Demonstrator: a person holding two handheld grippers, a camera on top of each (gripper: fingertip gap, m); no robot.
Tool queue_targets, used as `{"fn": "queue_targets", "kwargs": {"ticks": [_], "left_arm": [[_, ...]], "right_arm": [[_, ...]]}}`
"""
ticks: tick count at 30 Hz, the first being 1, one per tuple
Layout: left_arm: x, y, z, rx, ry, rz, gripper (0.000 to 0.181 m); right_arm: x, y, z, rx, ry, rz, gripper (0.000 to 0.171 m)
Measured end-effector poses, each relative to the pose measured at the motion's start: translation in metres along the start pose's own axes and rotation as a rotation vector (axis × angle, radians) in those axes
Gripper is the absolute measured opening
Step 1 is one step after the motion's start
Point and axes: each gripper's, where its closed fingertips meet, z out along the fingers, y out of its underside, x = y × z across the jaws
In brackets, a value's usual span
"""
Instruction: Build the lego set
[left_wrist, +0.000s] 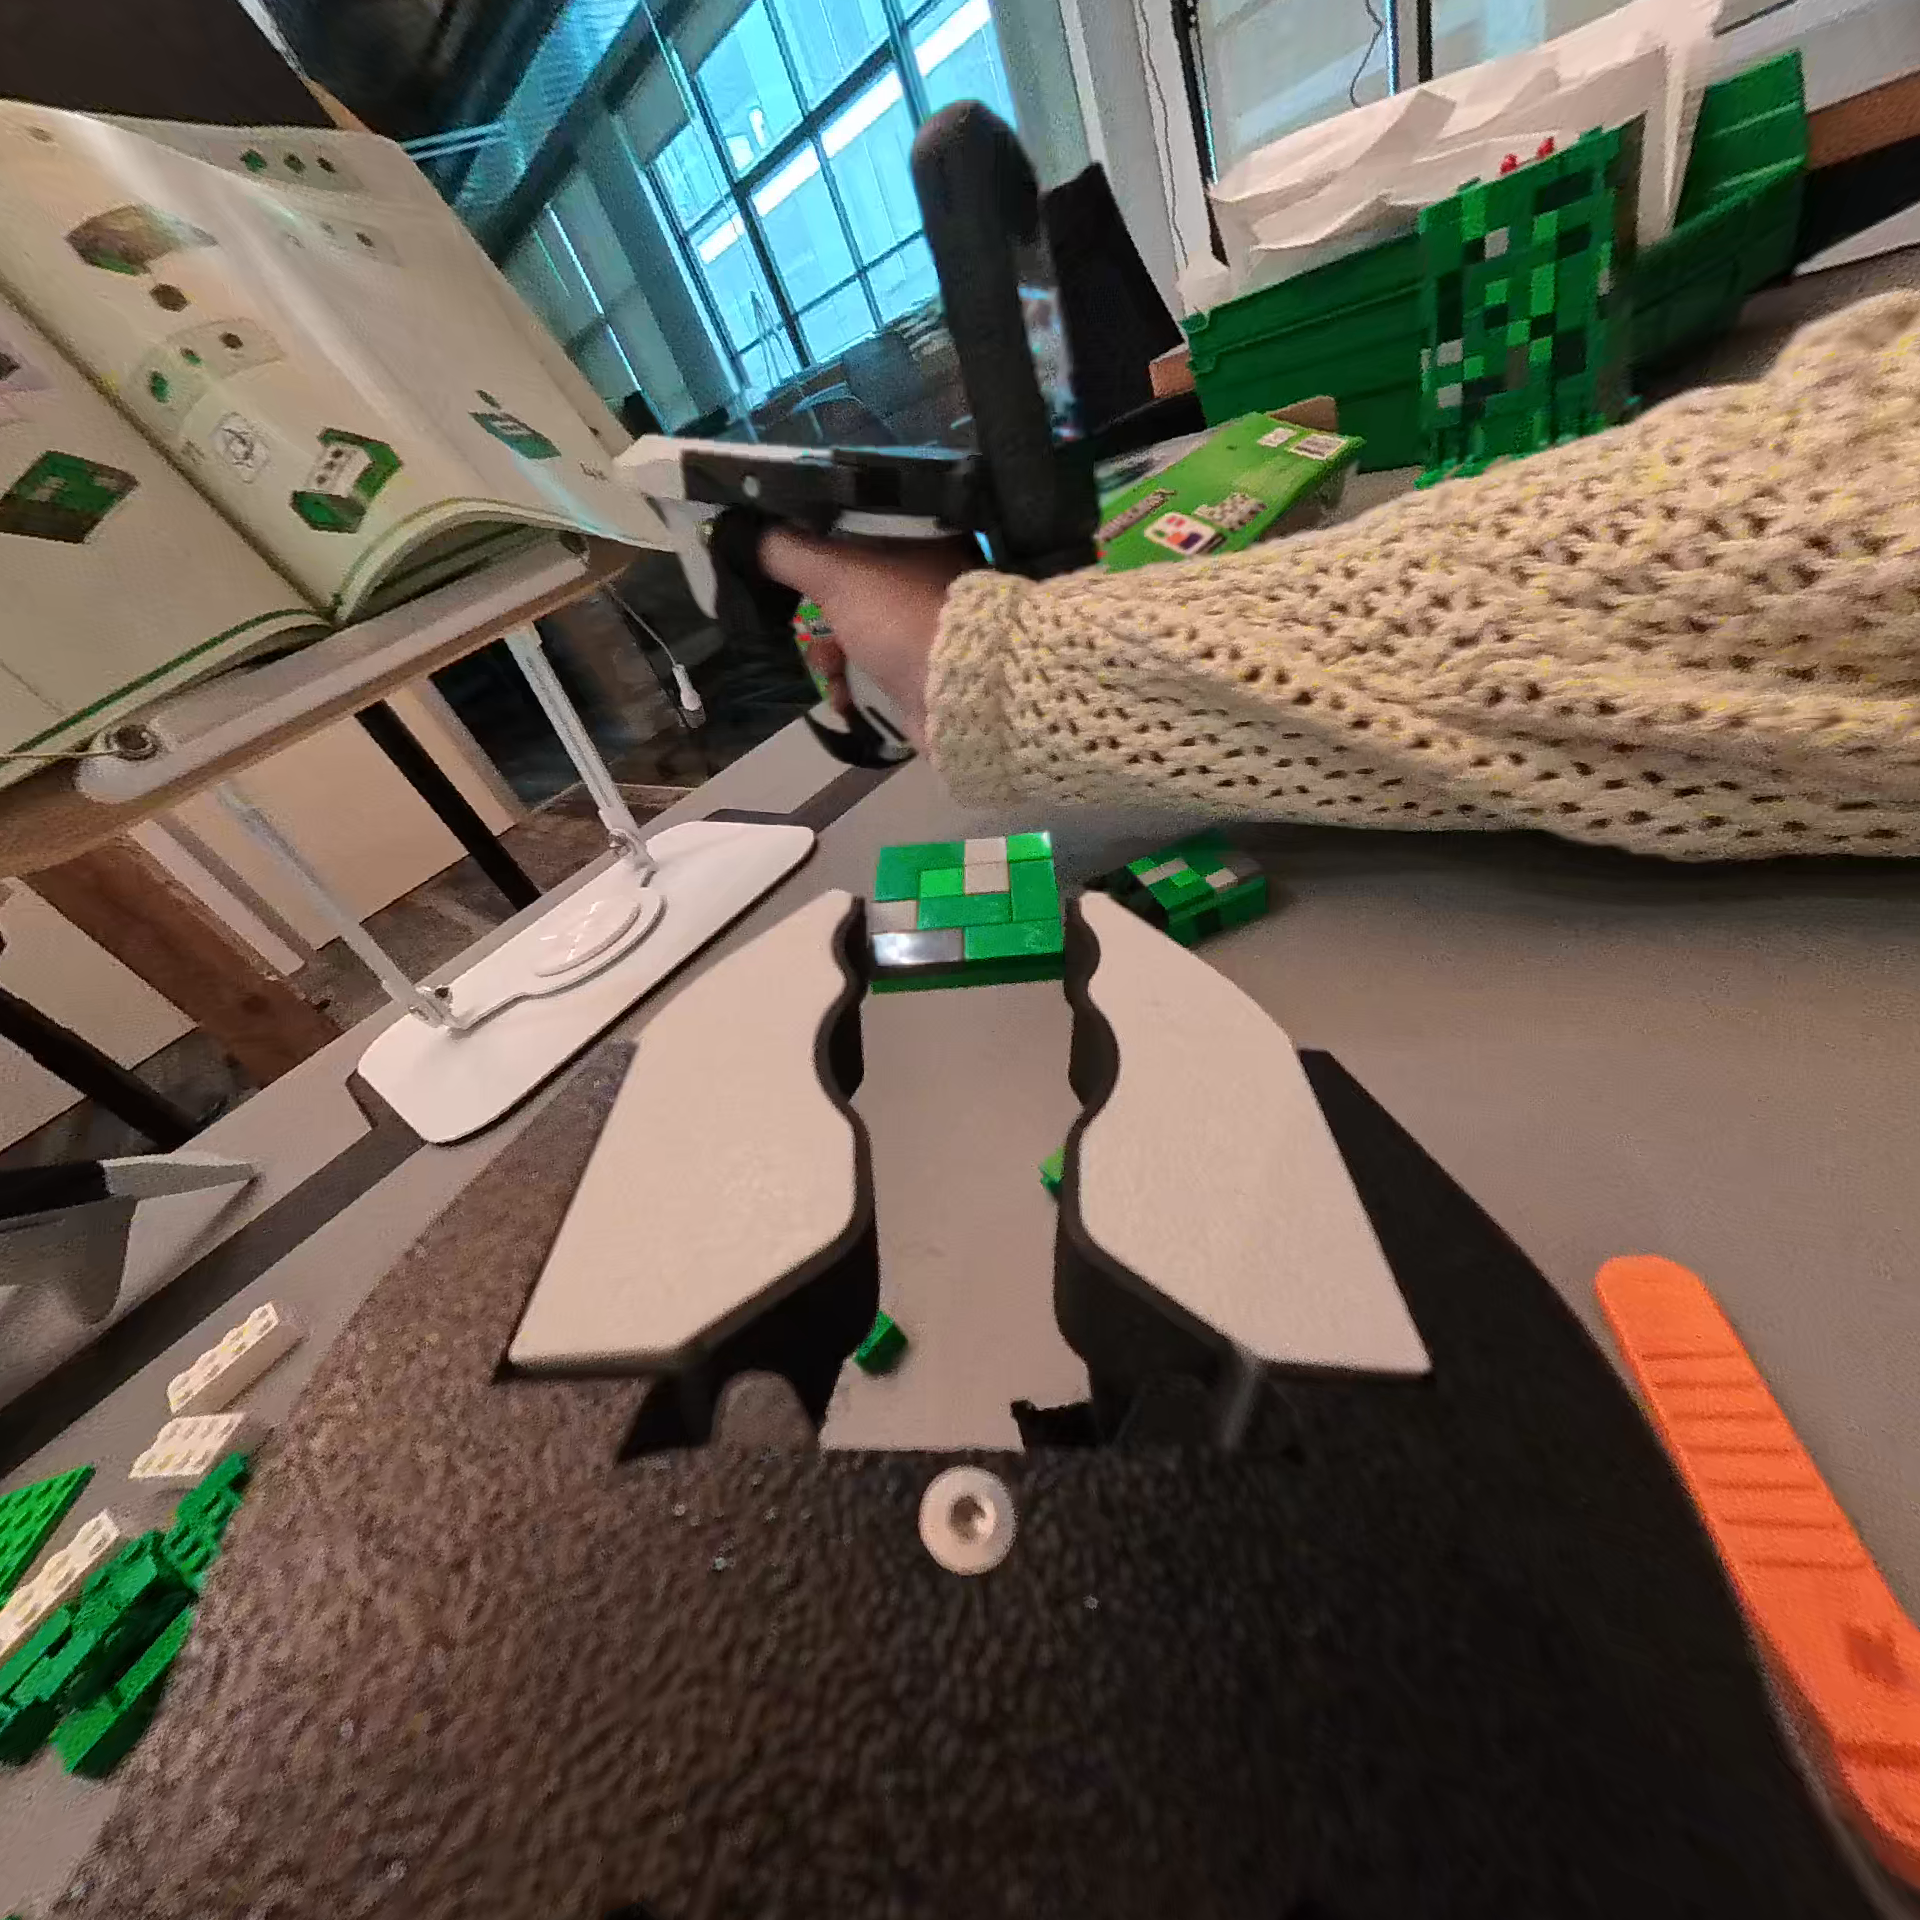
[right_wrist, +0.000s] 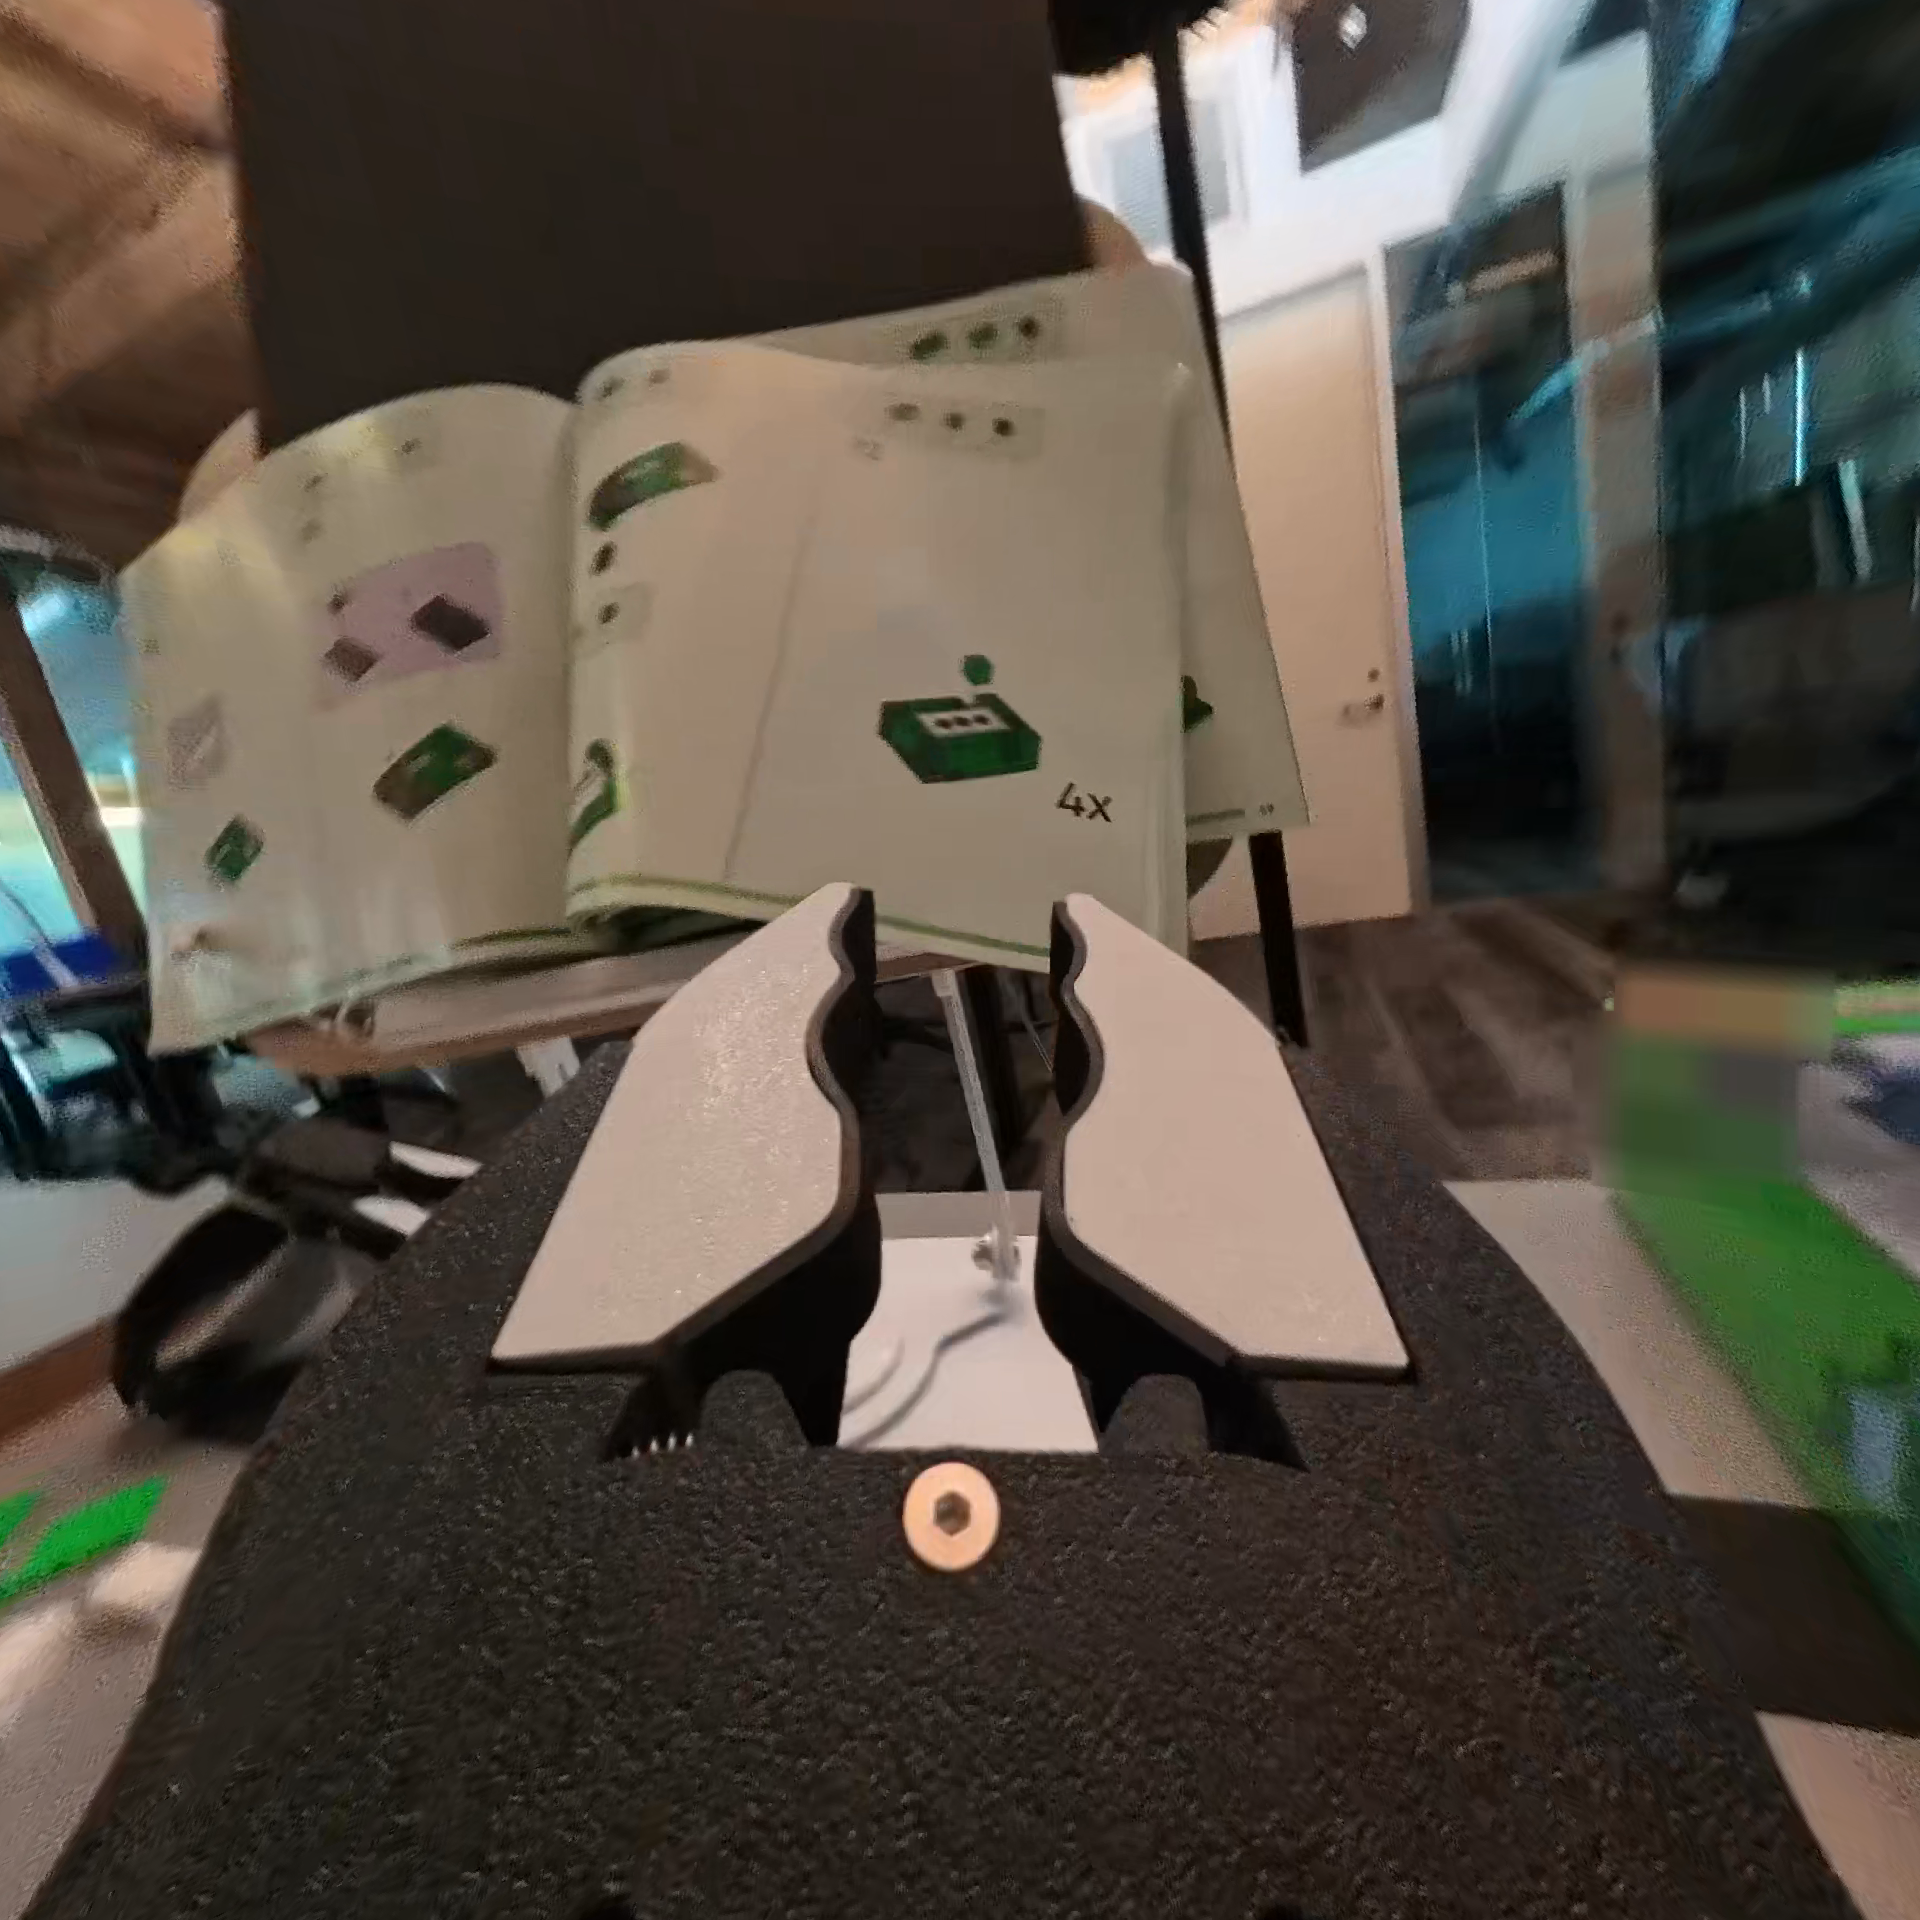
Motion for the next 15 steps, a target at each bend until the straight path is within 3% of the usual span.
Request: {"fn": "queue_targets", "kwargs": {"ticks": [7,15], "left_arm": [[0.000,0.001,0.000,0.007,0.023,-0.047,0.036],[-0.006,0.002,-0.001,0.014,0.018,-0.123,0.036]], "right_arm": [[0.029,0.021,0.023,-0.100,0.140,0.176,0.033],[0.032,0.039,0.026,-0.160,0.161,0.302,0.031]]}}
